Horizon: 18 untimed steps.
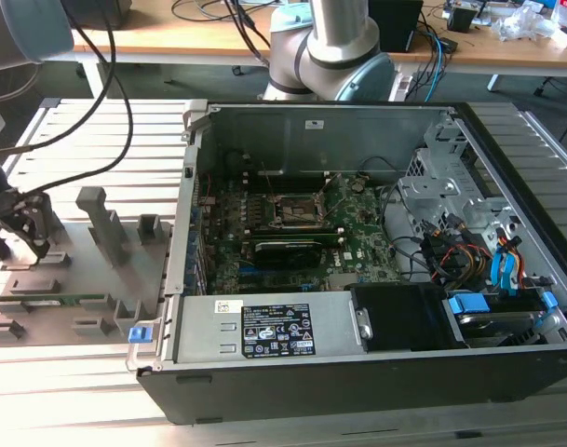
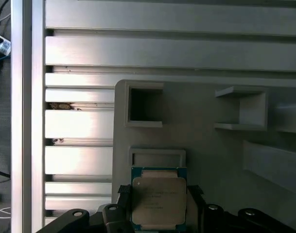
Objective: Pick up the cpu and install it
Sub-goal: 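Pick up the cpu and move it towards the insertion slot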
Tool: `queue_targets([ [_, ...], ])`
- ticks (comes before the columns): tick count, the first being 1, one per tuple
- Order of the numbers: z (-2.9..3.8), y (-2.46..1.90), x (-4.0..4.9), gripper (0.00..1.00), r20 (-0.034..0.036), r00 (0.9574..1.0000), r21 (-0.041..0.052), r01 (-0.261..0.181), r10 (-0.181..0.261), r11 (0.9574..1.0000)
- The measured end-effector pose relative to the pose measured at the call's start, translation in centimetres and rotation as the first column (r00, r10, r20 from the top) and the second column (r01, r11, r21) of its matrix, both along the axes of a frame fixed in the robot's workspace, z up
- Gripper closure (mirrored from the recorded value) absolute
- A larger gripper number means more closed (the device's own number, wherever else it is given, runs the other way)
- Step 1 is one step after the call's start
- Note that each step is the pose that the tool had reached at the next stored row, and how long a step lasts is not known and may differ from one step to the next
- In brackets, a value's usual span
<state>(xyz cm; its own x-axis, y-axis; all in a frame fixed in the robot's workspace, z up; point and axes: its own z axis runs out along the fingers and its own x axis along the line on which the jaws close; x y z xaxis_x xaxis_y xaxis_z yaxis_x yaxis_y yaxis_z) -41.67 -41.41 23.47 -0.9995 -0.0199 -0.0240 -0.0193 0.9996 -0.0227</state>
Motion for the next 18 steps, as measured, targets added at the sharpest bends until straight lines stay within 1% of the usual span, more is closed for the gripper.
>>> queue_targets([
  [3,0.4,0.0,0.0,0.46,0.0,1.0,0.0,0.0,0.0,1.0],
  [4,0.62,0.0,0.0,0.46,0.0,1.0,-0.0001,0.0,0.0,1.0],
  [5,1.03,0.0,0.0,0.46,-0.0001,1.0,-0.0001,0.0,0.0,1.0],
  [6,1.28,0.0,0.0,0.46,0.0,1.0,-0.0001,0.0,0.0,1.0],
  [8,1.61,0.0,0.0,0.46,0.0,1.0,-0.0001,0.0,0.0,1.0],
  [10,2.12,0.0,0.0,0.46,-0.0001,1.0,0.0,0.0,0.0,1.0],
  [15,2.84,0.0,0.0,0.46,0.0,1.0,0.0,0.0,0.0,1.0],
  [18,3.46,0.0,0.0,0.46,-0.0001,1.0,-0.0001,0.0,0.0,1.0],
])
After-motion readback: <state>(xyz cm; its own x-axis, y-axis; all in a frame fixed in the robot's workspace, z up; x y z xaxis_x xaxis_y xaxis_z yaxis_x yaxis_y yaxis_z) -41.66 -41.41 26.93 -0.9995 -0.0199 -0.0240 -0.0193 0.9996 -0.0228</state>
